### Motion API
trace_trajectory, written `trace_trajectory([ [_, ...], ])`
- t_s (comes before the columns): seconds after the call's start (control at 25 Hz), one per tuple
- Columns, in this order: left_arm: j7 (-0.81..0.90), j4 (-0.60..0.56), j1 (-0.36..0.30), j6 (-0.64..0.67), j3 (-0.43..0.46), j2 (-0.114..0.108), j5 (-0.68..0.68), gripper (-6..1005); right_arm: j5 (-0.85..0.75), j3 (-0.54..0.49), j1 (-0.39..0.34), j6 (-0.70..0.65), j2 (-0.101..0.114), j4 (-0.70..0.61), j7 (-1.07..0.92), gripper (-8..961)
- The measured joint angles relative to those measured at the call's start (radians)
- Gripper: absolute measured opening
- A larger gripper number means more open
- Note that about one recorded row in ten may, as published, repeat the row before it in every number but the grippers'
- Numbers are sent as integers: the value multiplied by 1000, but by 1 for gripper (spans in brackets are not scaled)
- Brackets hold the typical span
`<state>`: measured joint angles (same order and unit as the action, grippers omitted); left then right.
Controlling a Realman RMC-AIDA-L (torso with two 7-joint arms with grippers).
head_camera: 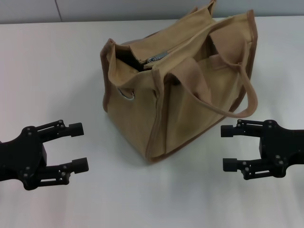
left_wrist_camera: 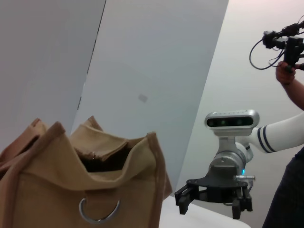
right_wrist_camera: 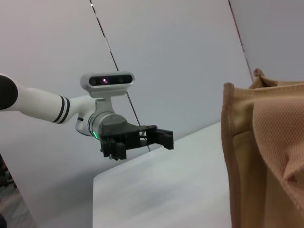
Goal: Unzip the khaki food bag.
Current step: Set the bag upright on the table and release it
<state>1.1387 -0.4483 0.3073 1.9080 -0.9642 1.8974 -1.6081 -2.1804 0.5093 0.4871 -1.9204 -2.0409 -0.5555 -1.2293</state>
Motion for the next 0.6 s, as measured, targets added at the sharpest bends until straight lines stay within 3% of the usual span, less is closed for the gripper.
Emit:
trace_trajectory([
  [0.48, 23, -1, 10, -56, 5, 7, 1, 835, 4, 0, 3, 0, -9, -3, 10, 851],
  [0.56, 33, -1, 13, -85, 15, 12, 4, 834, 4, -2, 5, 0, -10, -3, 11, 851],
  [0.6, 52, -2, 19, -146, 52, 31, 8, 834, 5, -7, 7, 0, -10, -3, 11, 851],
])
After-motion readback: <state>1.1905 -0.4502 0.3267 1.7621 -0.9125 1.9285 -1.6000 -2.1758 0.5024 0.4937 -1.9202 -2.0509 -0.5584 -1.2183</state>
